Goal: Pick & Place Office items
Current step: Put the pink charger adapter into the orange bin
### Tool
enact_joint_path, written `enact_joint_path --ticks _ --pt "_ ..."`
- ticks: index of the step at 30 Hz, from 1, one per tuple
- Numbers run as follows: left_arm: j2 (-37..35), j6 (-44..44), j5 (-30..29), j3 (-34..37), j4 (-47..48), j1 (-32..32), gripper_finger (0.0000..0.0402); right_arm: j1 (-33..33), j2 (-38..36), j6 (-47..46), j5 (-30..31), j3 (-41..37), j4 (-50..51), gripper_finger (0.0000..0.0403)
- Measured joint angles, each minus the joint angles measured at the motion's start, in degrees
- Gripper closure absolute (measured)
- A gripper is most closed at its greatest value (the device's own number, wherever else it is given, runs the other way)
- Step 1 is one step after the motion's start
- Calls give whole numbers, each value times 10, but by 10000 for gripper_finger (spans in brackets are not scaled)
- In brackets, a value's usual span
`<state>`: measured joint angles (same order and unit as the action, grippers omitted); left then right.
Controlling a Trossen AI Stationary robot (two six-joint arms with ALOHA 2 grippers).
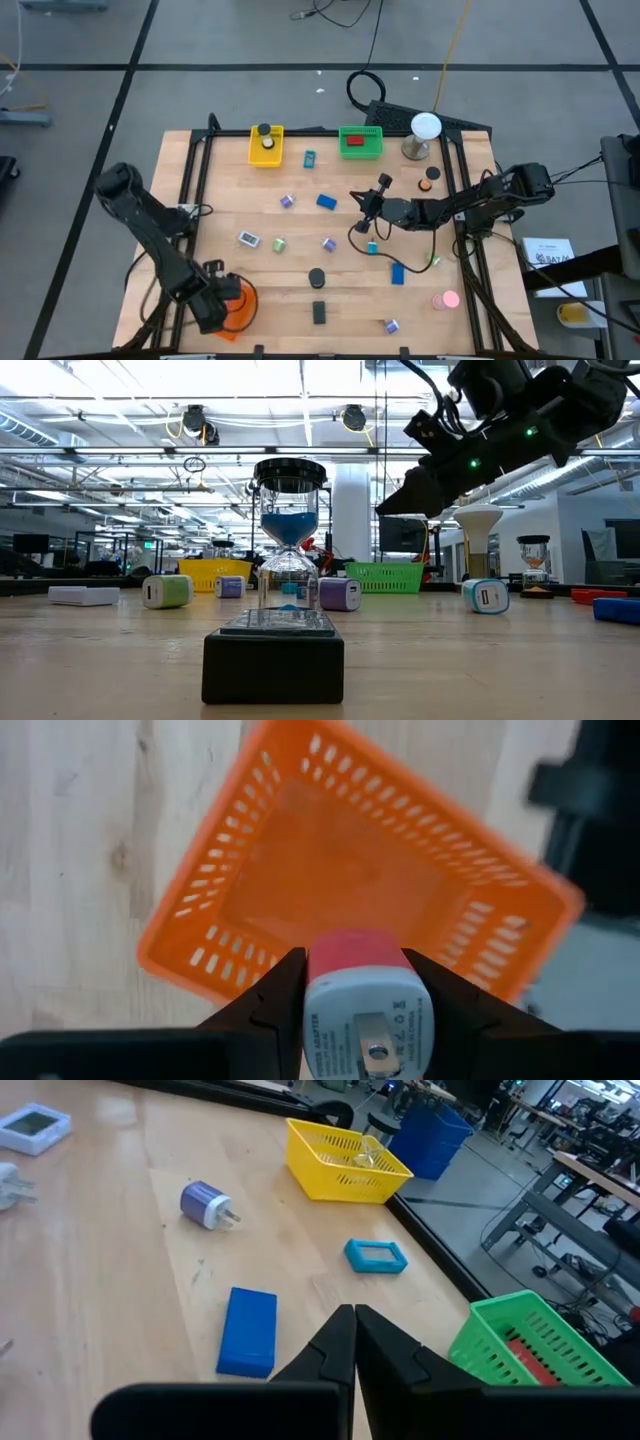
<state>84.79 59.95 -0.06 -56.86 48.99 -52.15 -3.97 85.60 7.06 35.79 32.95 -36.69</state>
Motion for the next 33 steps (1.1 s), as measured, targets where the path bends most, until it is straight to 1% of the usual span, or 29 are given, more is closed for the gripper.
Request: enact_joint_path --ticks 4,8,16,21,23,29,33 --pt "41 -20 9 0 -14 -14 267 -5 0 -3 0 0 0 402" --pt "71 -40 35 0 -39 -31 267 -7 0 -6 1 0 -1 402" --pt "99 -110 34 0 -37 -39 266 -17 0 -19 1 0 2 402" --pt "104 -192 18 0 -35 -36 238 -18 0 -19 2 0 2 402" --pt "104 -214 17 0 -36 -32 234 -18 0 -18 2 0 2 403" --pt "105 -260 45 0 -63 -34 256 -18 0 -19 2 0 4 403" --pt "105 -280 45 0 -63 -39 262 -21 0 -21 2 0 13 403"
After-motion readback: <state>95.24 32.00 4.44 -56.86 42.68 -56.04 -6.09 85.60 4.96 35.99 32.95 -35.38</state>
